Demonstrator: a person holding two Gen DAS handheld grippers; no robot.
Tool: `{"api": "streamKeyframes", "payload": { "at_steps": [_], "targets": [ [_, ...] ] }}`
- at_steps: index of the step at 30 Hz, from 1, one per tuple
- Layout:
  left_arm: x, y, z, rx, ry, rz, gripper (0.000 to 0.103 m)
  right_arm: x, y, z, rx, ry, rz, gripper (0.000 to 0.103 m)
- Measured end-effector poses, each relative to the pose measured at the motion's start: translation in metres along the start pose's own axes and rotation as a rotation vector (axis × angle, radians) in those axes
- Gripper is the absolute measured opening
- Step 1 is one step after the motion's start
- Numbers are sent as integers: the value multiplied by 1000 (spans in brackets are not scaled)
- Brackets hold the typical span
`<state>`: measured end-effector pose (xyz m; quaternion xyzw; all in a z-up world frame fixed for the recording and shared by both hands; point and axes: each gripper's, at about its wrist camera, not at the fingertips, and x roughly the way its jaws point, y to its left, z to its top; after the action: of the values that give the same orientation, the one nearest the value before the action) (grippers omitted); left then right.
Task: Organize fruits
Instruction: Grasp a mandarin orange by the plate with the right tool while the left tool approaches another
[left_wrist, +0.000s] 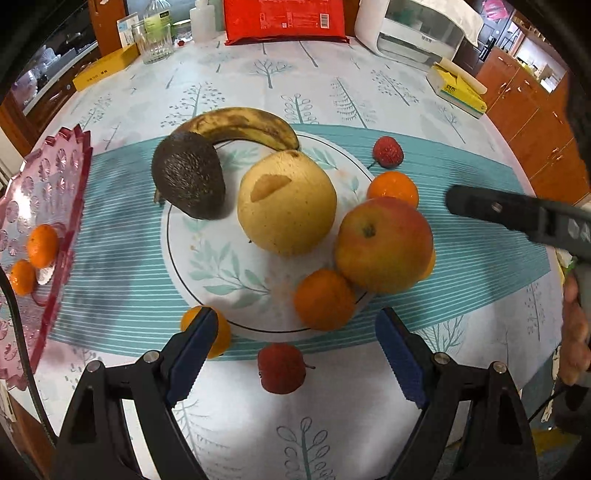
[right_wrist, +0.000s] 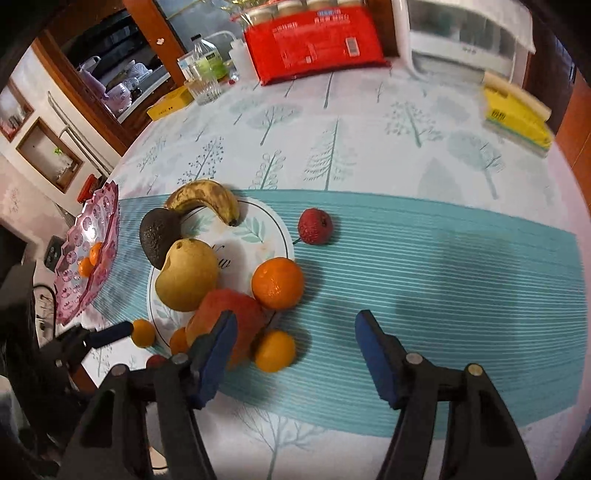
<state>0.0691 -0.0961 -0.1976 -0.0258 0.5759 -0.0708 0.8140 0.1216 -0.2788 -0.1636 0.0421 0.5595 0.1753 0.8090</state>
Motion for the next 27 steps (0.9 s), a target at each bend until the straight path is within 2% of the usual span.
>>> {"api": "streamKeyframes", "payload": {
  "at_steps": [7,21,23,27],
  "targets": [
    [8,-1,3,21,-7,-30,86,28,-8,11,77,52,46,63],
    [30,-9,9,39,30,-60,70,52,-7,22,83,88,61,59],
    [32,-10,7,42,33,-64,62,54,-7,23,86,91,70,58],
    [36,-10,8,34,43,-79,55,57,-5,26,76,95,95,54]
  ]
}}
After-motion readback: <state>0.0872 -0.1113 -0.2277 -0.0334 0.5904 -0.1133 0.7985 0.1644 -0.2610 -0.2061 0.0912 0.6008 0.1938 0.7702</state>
